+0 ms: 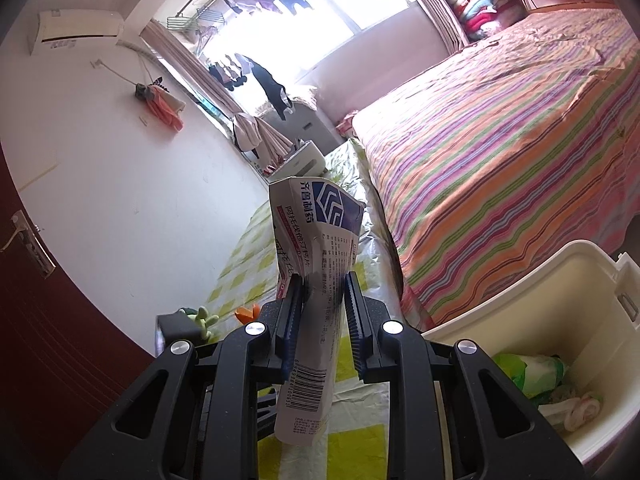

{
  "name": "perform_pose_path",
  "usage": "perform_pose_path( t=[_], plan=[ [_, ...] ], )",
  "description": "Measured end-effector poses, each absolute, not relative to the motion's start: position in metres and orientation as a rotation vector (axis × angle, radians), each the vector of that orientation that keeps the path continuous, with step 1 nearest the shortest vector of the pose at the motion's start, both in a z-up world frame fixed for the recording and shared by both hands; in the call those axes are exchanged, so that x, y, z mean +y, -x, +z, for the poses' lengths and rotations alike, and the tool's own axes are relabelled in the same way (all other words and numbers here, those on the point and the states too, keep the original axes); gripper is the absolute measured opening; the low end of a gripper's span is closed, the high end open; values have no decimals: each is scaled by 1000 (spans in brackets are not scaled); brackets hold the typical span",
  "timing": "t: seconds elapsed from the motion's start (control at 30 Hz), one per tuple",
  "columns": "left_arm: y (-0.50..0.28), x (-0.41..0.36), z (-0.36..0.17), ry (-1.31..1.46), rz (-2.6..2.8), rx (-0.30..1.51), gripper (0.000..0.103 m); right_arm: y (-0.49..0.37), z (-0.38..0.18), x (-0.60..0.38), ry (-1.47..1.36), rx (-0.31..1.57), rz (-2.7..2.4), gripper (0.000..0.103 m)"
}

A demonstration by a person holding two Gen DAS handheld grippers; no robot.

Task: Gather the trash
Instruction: 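Carry the medicine box to the cream bin with the right tool while the left tool carries the bottle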

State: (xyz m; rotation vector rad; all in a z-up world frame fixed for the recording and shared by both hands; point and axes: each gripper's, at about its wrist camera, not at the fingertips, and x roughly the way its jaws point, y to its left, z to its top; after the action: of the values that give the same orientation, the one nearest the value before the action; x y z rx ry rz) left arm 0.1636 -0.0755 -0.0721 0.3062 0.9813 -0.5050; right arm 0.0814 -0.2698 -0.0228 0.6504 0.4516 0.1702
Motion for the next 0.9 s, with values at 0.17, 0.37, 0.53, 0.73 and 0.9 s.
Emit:
perform_pose_path(
  t=[0.17, 0.37, 0.53, 0.73, 0.9],
  plan=[
    [-163, -80, -77, -316, -508, 976, 28, -79, -22, -272, -658, 440, 171, 21],
    [-150, -88, -68, -315, -543, 929, 28, -72, -21, -285, -671, 417, 151, 21],
    [-144, -94, -59, -307, -565, 904, 28, -62, -23, -295, -675, 399, 124, 21],
    [-135, -100, -51, -297, -591, 885, 28, -50, -24, -302, -669, 381, 90, 21],
    [-127, -108, -46, -302, -610, 877, 28, -40, -23, -309, -651, 362, 45, 21]
  ],
)
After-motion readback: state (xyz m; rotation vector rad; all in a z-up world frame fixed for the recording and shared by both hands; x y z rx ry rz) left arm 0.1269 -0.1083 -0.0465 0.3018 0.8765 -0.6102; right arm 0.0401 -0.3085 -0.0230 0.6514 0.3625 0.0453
